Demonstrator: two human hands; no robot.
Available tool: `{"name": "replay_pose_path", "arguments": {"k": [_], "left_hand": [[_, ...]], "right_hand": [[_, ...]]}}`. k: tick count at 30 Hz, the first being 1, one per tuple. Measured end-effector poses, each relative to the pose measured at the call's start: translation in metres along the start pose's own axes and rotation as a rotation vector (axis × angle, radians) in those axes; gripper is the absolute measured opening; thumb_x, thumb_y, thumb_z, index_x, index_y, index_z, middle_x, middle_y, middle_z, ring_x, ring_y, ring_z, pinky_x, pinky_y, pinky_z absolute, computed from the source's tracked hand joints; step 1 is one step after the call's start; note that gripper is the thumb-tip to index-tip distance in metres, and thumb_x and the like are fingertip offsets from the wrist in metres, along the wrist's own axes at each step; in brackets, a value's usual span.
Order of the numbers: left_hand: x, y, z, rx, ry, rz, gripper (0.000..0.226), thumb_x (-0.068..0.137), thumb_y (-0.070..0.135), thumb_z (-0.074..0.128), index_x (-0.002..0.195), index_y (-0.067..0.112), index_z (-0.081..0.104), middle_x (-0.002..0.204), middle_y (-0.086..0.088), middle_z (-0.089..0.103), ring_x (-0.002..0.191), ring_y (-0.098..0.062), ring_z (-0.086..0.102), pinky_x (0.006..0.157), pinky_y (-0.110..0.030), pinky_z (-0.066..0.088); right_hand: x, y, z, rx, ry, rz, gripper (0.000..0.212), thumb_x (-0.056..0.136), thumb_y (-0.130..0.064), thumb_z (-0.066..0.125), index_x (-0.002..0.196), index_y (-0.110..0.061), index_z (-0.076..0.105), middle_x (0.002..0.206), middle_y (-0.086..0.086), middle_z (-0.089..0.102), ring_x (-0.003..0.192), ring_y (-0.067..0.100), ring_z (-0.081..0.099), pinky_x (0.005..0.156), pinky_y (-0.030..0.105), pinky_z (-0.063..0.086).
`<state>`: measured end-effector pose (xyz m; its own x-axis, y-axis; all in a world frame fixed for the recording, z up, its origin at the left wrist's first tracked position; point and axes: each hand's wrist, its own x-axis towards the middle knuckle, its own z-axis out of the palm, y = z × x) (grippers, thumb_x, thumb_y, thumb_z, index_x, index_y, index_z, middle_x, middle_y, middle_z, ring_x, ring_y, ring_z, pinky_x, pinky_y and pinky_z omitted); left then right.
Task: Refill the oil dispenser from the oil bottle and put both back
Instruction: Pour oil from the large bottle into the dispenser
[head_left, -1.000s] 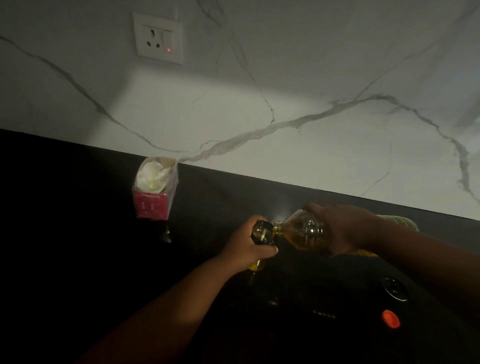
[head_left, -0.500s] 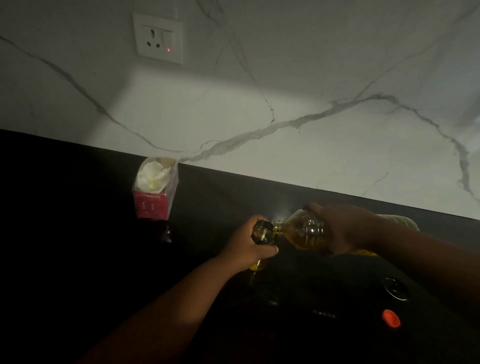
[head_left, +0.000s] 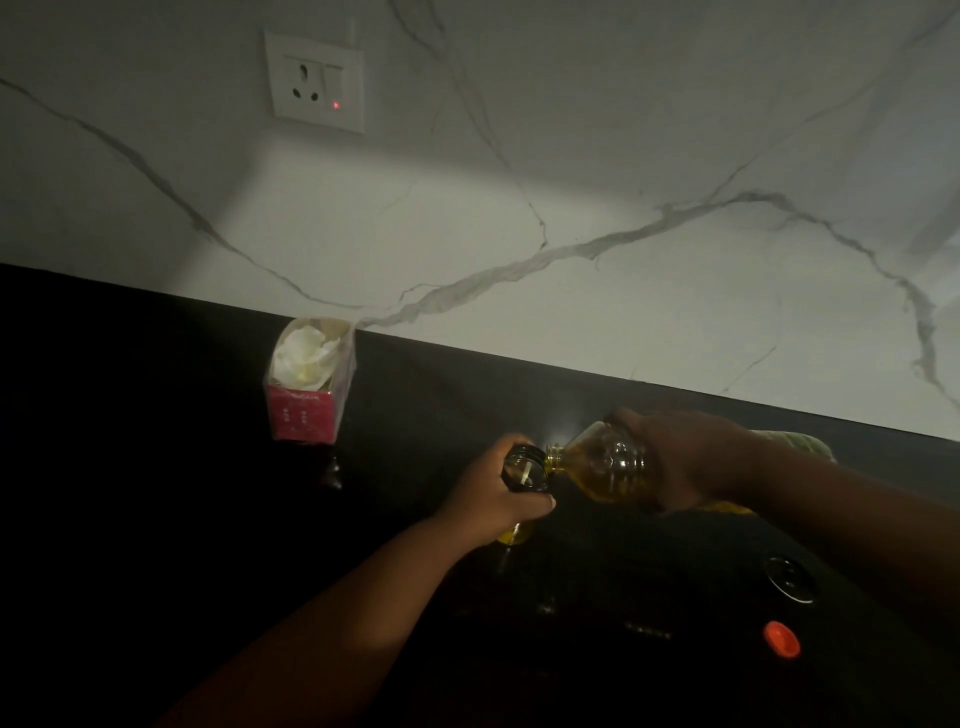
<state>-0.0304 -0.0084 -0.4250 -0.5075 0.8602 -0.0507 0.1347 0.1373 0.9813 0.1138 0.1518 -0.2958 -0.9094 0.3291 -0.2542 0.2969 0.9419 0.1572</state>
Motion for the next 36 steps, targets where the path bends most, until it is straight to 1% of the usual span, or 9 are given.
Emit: {"name": "replay_pose_path", "arguments": {"k": [4,9,11,15,19,25,29,34,36], "left_hand": [[-0.0004,0.0010,0.0003,-0.001,0.000,-0.007,0.058,0.065,0.025,0.083,0.105,0.052,0.050,0.111,0.005,0.062,0.103,-0.018,0.064,0.093,-0.049,0.054],[-0.0007,0.0017,-0.0007,-0.016,-0.014,-0.018,0.060,0.070,0.019,0.083,0.114,0.044,0.051,0.110,0.005,0.062,0.102,-0.017,0.064,0.094,-0.048,0.054],[-0.0010,0.0023,-0.0009,-0.014,-0.017,-0.008,0.058,0.069,0.020,0.083,0.110,0.047,0.052,0.108,0.005,0.063,0.101,-0.017,0.064,0.093,-0.048,0.055],[-0.0018,0.0027,-0.0007,-0.004,-0.011,0.003,0.053,0.063,0.028,0.082,0.101,0.052,0.054,0.104,0.005,0.065,0.098,-0.018,0.066,0.092,-0.049,0.055],[-0.0007,0.0016,-0.0005,-0.002,-0.002,0.007,0.055,0.066,0.023,0.083,0.104,0.050,0.053,0.105,0.006,0.064,0.099,-0.017,0.066,0.093,-0.049,0.055],[-0.0012,0.0020,-0.0010,-0.017,-0.003,0.002,0.055,0.071,0.017,0.083,0.106,0.046,0.052,0.107,0.005,0.062,0.100,-0.016,0.065,0.092,-0.045,0.056],[-0.0001,0.0001,0.0004,-0.027,0.009,0.013,0.055,0.071,0.013,0.083,0.106,0.042,0.053,0.103,0.005,0.064,0.096,-0.016,0.066,0.090,-0.043,0.056],[0.0000,0.0009,0.0010,-0.034,0.016,0.012,0.055,0.072,0.010,0.083,0.110,0.036,0.053,0.102,0.006,0.063,0.094,-0.014,0.065,0.089,-0.040,0.056],[0.0000,0.0015,0.0007,-0.039,0.009,0.012,0.054,0.072,0.010,0.083,0.109,0.037,0.053,0.102,0.006,0.063,0.094,-0.014,0.065,0.088,-0.040,0.056]], "right_hand": [[0.0009,0.0006,0.0008,-0.003,-0.006,0.004,0.095,0.059,-0.045,0.082,0.135,-0.028,0.029,0.117,0.001,0.061,0.101,0.019,0.062,0.082,0.030,0.051],[0.0006,0.0000,0.0001,-0.003,-0.002,0.003,0.093,0.062,-0.044,0.082,0.136,-0.027,0.029,0.117,0.000,0.061,0.102,0.017,0.061,0.079,0.024,0.045],[0.0007,-0.0002,0.0003,0.001,-0.002,0.008,0.094,0.061,-0.045,0.082,0.137,-0.028,0.029,0.118,0.000,0.061,0.103,0.018,0.061,0.079,0.024,0.045],[0.0001,0.0001,0.0000,0.005,0.007,0.008,0.094,0.060,-0.045,0.082,0.136,-0.029,0.030,0.117,-0.002,0.062,0.102,0.018,0.062,0.081,0.028,0.049],[0.0003,-0.0011,-0.0008,-0.002,0.002,0.004,0.094,0.060,-0.044,0.082,0.137,-0.028,0.030,0.120,-0.001,0.061,0.105,0.019,0.062,0.084,0.030,0.050],[-0.0006,-0.0015,-0.0014,-0.003,-0.003,0.006,0.092,0.062,-0.043,0.082,0.136,-0.027,0.029,0.118,-0.001,0.060,0.102,0.016,0.061,0.073,0.021,0.039],[-0.0003,-0.0011,-0.0005,-0.006,0.006,0.009,0.092,0.061,-0.043,0.082,0.136,-0.027,0.030,0.117,0.001,0.061,0.101,0.018,0.062,0.076,0.023,0.043],[-0.0012,-0.0008,-0.0008,-0.002,0.004,0.009,0.091,0.061,-0.045,0.081,0.134,-0.027,0.030,0.117,0.001,0.061,0.102,0.019,0.062,0.080,0.029,0.048],[-0.0010,-0.0008,-0.0004,-0.004,0.006,0.008,0.092,0.060,-0.046,0.081,0.135,-0.027,0.030,0.117,0.001,0.061,0.102,0.019,0.062,0.079,0.028,0.048]]}}
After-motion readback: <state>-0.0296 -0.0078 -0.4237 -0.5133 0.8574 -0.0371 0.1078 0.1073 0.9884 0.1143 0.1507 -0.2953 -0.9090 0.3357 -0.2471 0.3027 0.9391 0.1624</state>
